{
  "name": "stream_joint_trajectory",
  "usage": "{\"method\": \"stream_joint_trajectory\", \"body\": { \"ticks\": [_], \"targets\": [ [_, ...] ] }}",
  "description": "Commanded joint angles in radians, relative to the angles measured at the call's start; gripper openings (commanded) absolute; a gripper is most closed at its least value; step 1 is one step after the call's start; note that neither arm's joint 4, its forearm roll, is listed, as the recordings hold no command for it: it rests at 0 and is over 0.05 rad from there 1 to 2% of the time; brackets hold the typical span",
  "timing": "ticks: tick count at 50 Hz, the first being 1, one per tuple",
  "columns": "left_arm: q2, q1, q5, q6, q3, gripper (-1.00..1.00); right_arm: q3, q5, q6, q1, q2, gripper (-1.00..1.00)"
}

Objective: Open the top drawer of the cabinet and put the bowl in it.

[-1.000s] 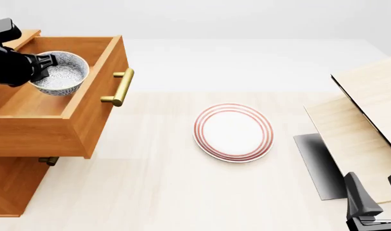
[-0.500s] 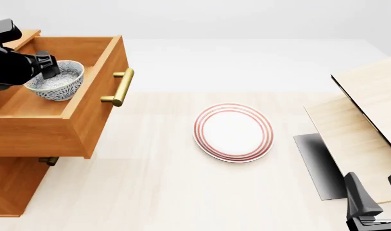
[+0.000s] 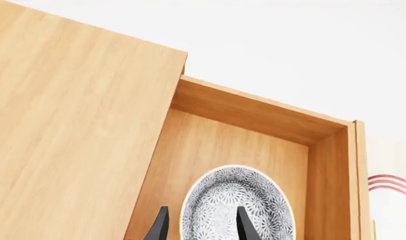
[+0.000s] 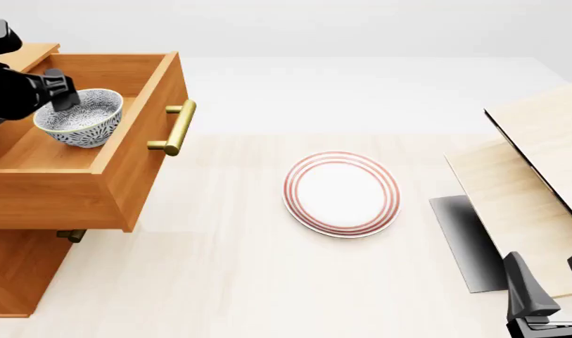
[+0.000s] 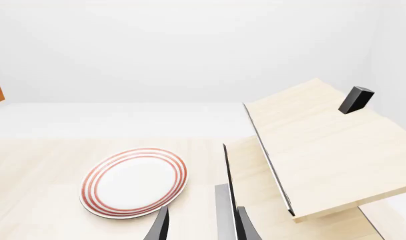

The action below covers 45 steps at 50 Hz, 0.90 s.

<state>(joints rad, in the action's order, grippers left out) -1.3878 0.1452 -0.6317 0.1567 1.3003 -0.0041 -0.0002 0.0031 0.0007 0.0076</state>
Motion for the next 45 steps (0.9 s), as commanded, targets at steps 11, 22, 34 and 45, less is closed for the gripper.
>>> {"method": "stream_joint_trajectory", "body": {
  "ticks": [11, 22, 34, 45],
  "targets": [
    [0.052, 0.008, -0.036, -0.019, -0.009, 1.00, 0.001, 0.000, -0.001, 0.000, -0.001, 1.00],
    [0.071, 0.003, -0.052, -0.030, -0.012, 1.00, 0.001, 0.000, -0.001, 0.000, -0.001, 1.00],
    [0.101, 0.000, -0.083, -0.038, 0.000, 1.00, 0.001, 0.000, -0.001, 0.000, -0.001, 1.00],
    [0.125, 0.001, -0.118, -0.053, 0.019, 1.00, 0.001, 0.000, -0.001, 0.000, -0.001, 1.00]
  ]
}}
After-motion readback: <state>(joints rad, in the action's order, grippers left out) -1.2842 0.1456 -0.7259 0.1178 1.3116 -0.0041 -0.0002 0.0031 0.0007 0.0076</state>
